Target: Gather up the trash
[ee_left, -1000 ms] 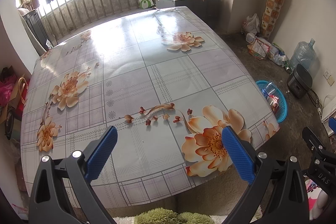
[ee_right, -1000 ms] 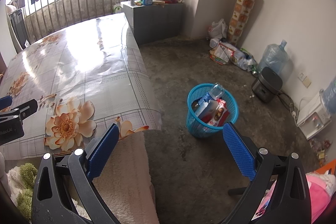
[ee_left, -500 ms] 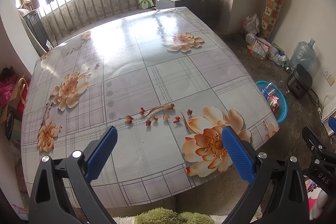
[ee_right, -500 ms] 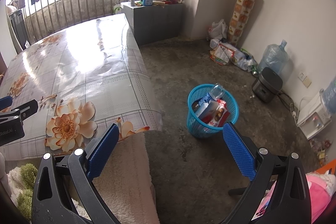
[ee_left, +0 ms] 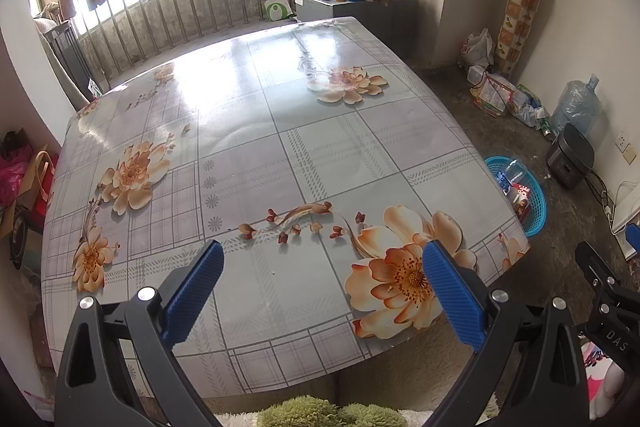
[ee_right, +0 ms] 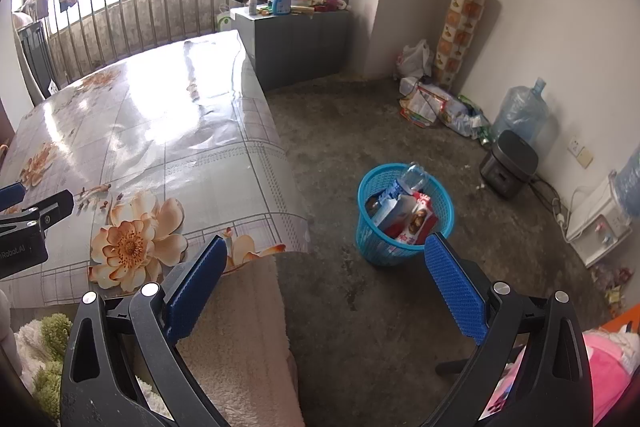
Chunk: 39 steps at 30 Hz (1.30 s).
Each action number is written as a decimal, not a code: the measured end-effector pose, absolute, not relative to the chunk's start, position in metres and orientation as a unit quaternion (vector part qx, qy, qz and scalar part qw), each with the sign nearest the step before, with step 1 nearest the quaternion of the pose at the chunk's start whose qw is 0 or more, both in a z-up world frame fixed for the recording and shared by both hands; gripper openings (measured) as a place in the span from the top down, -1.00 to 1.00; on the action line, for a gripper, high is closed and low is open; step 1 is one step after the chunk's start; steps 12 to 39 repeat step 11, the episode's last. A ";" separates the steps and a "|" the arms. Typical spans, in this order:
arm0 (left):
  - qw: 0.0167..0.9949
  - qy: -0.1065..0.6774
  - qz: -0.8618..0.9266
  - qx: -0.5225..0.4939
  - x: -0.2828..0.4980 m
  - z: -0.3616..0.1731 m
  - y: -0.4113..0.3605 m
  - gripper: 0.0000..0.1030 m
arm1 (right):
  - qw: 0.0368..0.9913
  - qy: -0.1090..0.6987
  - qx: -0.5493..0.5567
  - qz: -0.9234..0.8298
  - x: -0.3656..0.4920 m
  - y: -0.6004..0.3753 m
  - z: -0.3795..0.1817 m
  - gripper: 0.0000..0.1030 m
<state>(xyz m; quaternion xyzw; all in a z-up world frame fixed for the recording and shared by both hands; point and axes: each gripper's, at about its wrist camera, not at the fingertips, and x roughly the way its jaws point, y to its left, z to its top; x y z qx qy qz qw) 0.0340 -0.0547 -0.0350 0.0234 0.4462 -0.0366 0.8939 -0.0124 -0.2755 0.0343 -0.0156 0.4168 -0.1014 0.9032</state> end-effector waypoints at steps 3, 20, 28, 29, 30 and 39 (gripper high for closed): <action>0.894 0.446 -0.037 0.023 0.034 -0.035 -0.054 -0.89 | 0.903 0.417 -0.015 -0.101 -0.012 -0.277 0.035 -0.85; 0.893 0.448 -0.037 0.022 0.034 -0.035 -0.054 -0.89 | 0.903 0.417 -0.013 -0.101 -0.011 -0.276 0.038 -0.85; 0.893 0.448 -0.037 0.022 0.034 -0.035 -0.054 -0.89 | 0.903 0.417 -0.013 -0.101 -0.011 -0.276 0.038 -0.85; 0.893 0.448 -0.037 0.022 0.034 -0.035 -0.054 -0.89 | 0.903 0.417 -0.013 -0.101 -0.011 -0.276 0.038 -0.85; 0.893 0.448 -0.037 0.022 0.034 -0.035 -0.054 -0.89 | 0.903 0.417 -0.013 -0.101 -0.011 -0.276 0.038 -0.85; 0.893 0.448 -0.037 0.022 0.034 -0.035 -0.054 -0.89 | 0.903 0.417 -0.013 -0.101 -0.011 -0.276 0.038 -0.85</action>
